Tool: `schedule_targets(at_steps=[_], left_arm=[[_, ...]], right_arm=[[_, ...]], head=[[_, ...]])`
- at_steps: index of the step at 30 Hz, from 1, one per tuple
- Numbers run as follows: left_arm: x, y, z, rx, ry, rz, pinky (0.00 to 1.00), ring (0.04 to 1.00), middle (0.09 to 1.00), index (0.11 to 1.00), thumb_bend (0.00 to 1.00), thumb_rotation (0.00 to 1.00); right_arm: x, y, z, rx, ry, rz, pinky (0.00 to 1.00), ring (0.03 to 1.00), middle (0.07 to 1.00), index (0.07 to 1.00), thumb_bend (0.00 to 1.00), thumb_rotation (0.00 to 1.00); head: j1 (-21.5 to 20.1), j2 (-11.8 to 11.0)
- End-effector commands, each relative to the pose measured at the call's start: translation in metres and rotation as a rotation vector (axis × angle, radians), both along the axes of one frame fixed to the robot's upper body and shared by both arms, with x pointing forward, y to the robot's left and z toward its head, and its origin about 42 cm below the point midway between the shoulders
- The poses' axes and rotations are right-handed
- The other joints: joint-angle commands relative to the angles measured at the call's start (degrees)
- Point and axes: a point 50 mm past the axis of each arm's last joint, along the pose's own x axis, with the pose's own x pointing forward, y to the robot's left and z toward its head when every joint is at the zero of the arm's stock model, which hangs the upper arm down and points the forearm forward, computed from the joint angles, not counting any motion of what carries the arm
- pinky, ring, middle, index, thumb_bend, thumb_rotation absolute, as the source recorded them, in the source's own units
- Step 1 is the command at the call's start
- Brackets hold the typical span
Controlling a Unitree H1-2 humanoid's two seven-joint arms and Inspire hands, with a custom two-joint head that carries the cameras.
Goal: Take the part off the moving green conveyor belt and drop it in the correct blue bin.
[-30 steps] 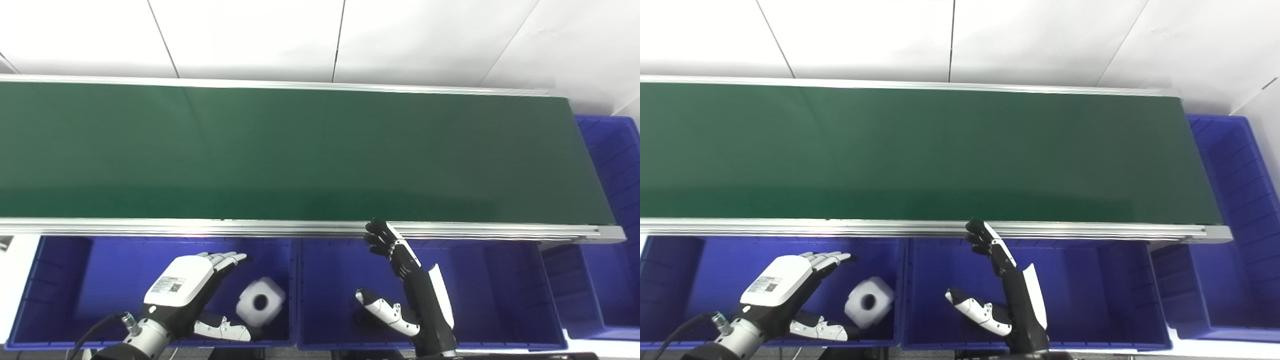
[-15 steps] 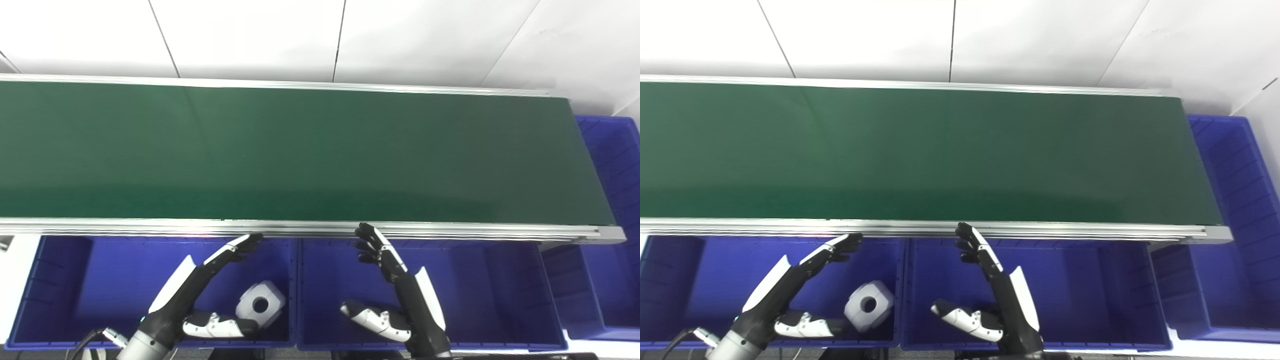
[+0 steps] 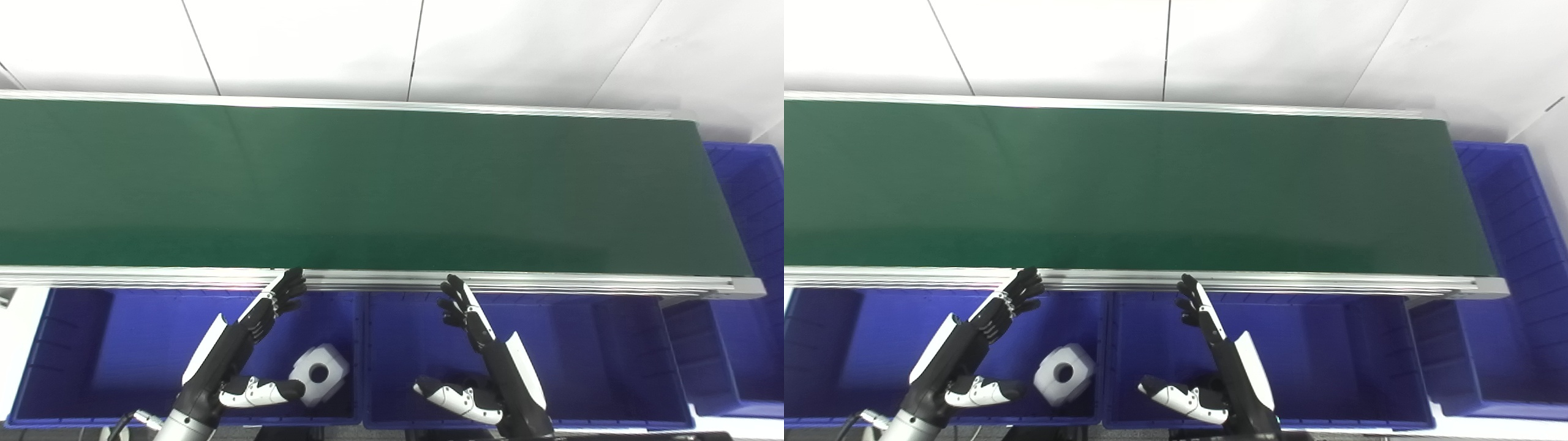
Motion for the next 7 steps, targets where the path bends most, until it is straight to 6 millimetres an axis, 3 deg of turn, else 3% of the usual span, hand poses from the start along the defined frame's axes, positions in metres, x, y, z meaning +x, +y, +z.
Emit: schedule_targets(at_steps=[1, 4, 7], left_arm=[[-0.0006, 0.0017, 0.0048, -0.017, -0.042, 0.006, 0.86, 0.906, 0.939, 0.940, 0.82, 0.58], [-0.0012, 0.0012, 0.0020, -0.023, -0.032, 0.014, 0.84, 0.899, 0.935, 0.935, 0.82, 0.57], [-0.0024, 0.0000, -0.0004, -0.021, -0.023, 0.013, 0.84, 0.900, 0.935, 0.933, 0.81, 0.56]], right_arm=[[-0.0025, 0.0015, 0.0051, 0.010, -0.009, -0.010, 0.86, 0.907, 0.959, 1.000, 0.70, 0.53], [-0.0034, 0.0014, 0.0027, 0.008, -0.007, -0.014, 0.84, 0.901, 0.955, 1.000, 0.70, 0.54], [-0.0057, 0.0007, 0.0000, 0.000, 0.000, -0.016, 0.85, 0.903, 0.953, 1.000, 0.69, 0.54]], head=[[0.15, -0.75], [0.67, -1.48], [2.07, -3.59]])
